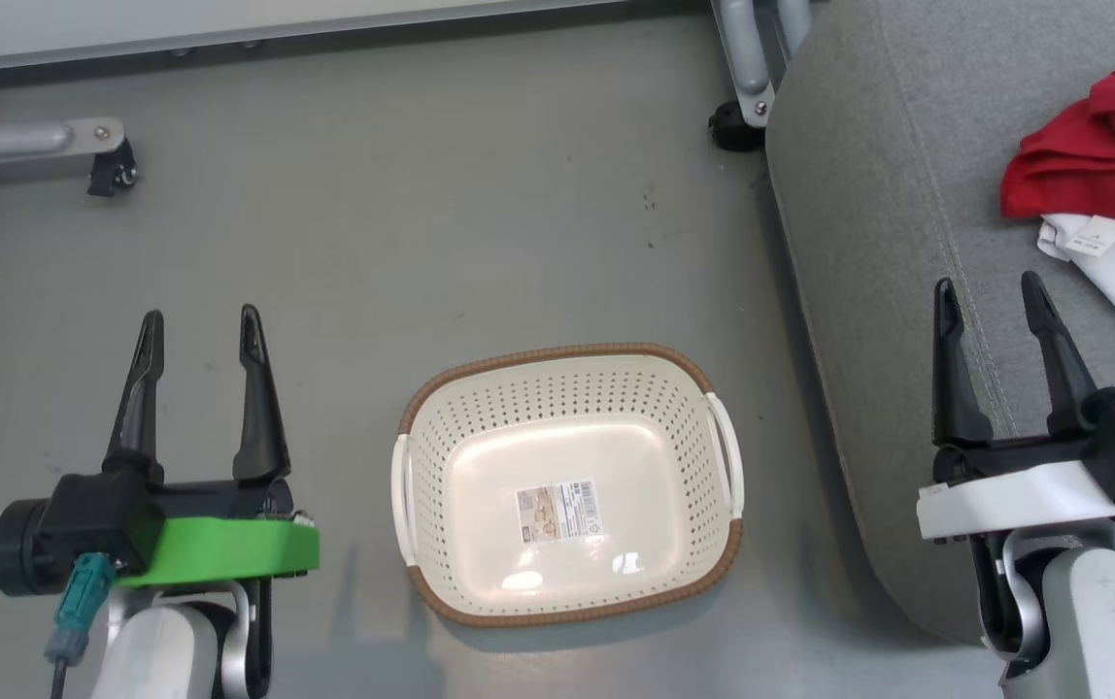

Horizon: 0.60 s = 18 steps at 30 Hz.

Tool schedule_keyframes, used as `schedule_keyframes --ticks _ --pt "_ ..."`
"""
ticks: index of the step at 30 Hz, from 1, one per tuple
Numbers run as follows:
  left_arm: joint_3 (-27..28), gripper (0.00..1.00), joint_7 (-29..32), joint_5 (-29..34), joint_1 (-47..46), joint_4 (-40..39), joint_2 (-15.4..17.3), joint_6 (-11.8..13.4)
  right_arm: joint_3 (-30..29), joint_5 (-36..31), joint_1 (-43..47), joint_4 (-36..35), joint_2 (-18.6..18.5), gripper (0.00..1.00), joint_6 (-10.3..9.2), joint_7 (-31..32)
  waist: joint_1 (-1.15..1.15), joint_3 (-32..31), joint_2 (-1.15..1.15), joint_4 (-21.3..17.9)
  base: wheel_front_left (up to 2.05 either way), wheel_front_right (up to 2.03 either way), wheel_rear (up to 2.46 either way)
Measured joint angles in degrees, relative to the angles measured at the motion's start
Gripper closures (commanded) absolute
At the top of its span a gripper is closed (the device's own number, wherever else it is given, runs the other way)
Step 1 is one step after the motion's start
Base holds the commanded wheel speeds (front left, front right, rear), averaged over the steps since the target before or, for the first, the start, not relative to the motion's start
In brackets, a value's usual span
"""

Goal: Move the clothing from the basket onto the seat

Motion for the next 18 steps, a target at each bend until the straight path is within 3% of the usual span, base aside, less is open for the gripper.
schedule_keyframes --ticks 18 --pt "4.26 0.0 0.0 5.33 10.24 5.26 -4.6 -6.25 2.55 0.89 9.03 -0.32 0.26 0.0 0.0 3.42 0.0 -9.26 0.0 2.19 0.0 0.0 0.0"
